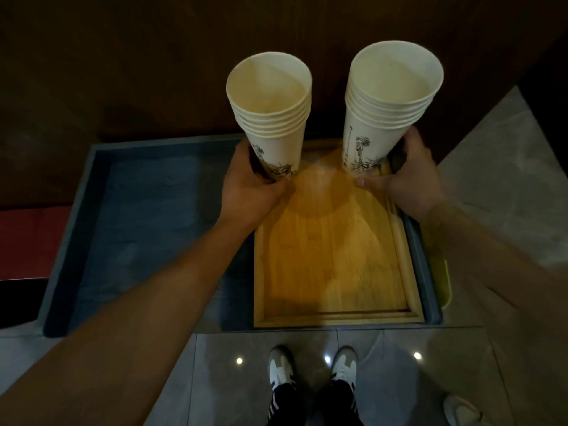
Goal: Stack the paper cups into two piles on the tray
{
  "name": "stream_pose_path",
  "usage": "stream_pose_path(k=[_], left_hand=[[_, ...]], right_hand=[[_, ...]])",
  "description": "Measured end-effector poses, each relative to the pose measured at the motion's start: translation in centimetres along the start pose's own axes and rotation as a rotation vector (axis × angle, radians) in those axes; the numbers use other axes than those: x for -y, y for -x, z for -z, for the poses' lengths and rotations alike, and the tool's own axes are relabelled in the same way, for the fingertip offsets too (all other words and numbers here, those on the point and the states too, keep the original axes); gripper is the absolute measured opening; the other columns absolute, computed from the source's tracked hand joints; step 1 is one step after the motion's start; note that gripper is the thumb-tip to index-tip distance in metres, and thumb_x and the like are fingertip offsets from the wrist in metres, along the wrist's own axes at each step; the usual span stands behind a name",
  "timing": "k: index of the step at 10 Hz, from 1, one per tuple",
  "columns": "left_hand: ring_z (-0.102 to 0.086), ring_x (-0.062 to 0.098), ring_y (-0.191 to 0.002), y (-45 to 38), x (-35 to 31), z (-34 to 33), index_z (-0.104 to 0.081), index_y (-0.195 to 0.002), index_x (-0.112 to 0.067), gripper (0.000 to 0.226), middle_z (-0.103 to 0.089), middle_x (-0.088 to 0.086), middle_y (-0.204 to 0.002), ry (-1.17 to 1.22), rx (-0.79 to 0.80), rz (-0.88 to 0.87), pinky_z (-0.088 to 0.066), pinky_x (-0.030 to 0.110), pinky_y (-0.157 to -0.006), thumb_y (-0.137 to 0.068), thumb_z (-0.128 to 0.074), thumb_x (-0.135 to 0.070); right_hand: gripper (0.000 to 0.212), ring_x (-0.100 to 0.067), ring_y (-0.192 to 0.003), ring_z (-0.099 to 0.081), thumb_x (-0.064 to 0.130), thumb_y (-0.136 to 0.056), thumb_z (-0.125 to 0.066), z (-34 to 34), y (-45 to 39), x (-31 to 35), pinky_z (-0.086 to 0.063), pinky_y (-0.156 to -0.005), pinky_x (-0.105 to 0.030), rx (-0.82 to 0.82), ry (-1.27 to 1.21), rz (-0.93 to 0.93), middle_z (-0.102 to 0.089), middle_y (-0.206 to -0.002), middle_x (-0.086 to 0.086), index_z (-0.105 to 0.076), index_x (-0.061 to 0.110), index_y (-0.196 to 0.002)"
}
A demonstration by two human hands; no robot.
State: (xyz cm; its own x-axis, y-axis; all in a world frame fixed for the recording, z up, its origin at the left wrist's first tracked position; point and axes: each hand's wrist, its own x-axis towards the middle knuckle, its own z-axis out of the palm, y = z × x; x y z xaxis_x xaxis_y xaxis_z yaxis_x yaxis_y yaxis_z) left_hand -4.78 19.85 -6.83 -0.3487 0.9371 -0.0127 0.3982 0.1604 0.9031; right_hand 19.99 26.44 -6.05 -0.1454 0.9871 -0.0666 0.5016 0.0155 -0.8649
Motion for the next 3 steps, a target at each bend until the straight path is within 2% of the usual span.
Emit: stream_pose_path(k=[1, 2, 3], left_hand=[[-0.051, -0.003, -0.119, 0.3, 0.0, 0.3, -0.036, -0.142, -0.028, 0.095, -0.054, -0.012, -0.133, 0.033, -0.001, 0.012, -0.046, 0.009, -0.091, -0.063, -0.089, -0.025], [-0.048, 0.003, -0.123, 1.1, -0.3, 0.6, -0.031, -0.147, -0.027, 0.099, -0.050, -0.010, -0.140, 0.032, 0.004, 0.038, -0.043, 0.005, -0.089, -0.066, -0.088, -0.026], [-0.047, 0.013, -0.130, 2.5, -0.8, 1.4, -0.032, -0.148, -0.023, 0.084, -0.048, 0.000, -0.146, 0.022, 0.014, 0.164, -0.041, 0.016, -0.096, -0.078, -0.079, -0.027]], right_hand=[[0.111, -0.020, -0.142, -0.025, 0.024, -0.063, -0.088, 0.3, 0.9, -0.1, -0.029, -0.113, -0.047, -0.028, -0.079, -0.035, -0.032, -0.153, 0.002, -0.019, 0.040, -0.148], [0.103, -0.018, -0.142, -0.026, 0.026, -0.068, -0.085, 0.6, 1.7, 0.2, -0.029, -0.114, -0.047, -0.046, -0.048, -0.043, -0.032, -0.154, 0.003, -0.022, 0.035, -0.149], [0.092, -0.023, -0.140, -0.031, 0.033, -0.077, -0.078, 0.8, 3.3, 0.5, -0.033, -0.112, -0.047, -0.022, -0.001, -0.167, -0.032, -0.155, -0.001, -0.022, 0.029, -0.150]])
